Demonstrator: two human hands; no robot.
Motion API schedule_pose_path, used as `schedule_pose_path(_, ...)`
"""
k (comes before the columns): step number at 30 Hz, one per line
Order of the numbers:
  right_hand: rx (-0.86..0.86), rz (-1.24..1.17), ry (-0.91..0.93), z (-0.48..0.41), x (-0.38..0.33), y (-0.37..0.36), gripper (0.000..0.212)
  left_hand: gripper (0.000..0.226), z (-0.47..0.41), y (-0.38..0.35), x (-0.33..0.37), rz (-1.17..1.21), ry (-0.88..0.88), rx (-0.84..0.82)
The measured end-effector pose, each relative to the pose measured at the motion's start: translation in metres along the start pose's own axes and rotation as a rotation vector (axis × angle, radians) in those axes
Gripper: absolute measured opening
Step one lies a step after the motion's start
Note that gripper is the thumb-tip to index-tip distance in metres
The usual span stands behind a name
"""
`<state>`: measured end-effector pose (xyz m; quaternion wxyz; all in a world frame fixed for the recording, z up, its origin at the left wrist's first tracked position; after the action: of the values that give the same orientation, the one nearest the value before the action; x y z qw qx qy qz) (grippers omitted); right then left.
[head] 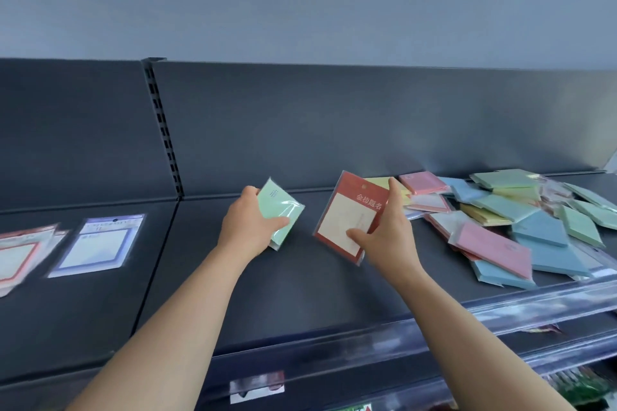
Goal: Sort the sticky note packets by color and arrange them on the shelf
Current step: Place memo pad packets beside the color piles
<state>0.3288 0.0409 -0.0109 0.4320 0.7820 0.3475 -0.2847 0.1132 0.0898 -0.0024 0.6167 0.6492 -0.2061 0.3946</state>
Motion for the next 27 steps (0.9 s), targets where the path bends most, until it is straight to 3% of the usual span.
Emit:
schedule_pose_path(5, -0.019, -0.124, 0.01, -0.002, -0.021, -0.036, 0.112, 0.029, 0.003, 0.036, -0.023, 0.127, 0.026, 0.08)
schedule_pose_path(8, -0.053, -0.166, 0.025, -0.003, -0.04, -0.06, 0.103, 0.025, 0.005, 0.063, -0.042, 0.178, 0.045, 0.127)
schedule_pose_path(13, -0.099, -0.178, 0.101, 0.005, -0.08, -0.107, 0.053, 0.022, 0.014, 0.114, -0.082, 0.176, 0.092, 0.234)
schedule_pose_path(16, -0.112, -0.191, 0.134, 0.013, -0.11, -0.139, 0.036, 0.019, 0.018, 0.147, -0.113, 0.205, 0.13, 0.257)
schedule_pose_path(27, -0.137, -0.263, 0.157, 0.046, -0.232, -0.265, 0.027, 0.018, 0.02, 0.283, -0.225, 0.206, 0.179, 0.284)
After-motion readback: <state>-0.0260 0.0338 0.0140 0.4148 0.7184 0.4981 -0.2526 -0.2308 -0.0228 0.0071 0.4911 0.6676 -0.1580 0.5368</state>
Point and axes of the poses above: each hand's wrist, its own z-axis away from the middle knuckle, its own y-axis out of the back of the hand, x = y × z, the point moved 2 cm from there along -z, towards the middle knuckle, and after that the axes turned 15 degrees about y, right-handed, at the moved point
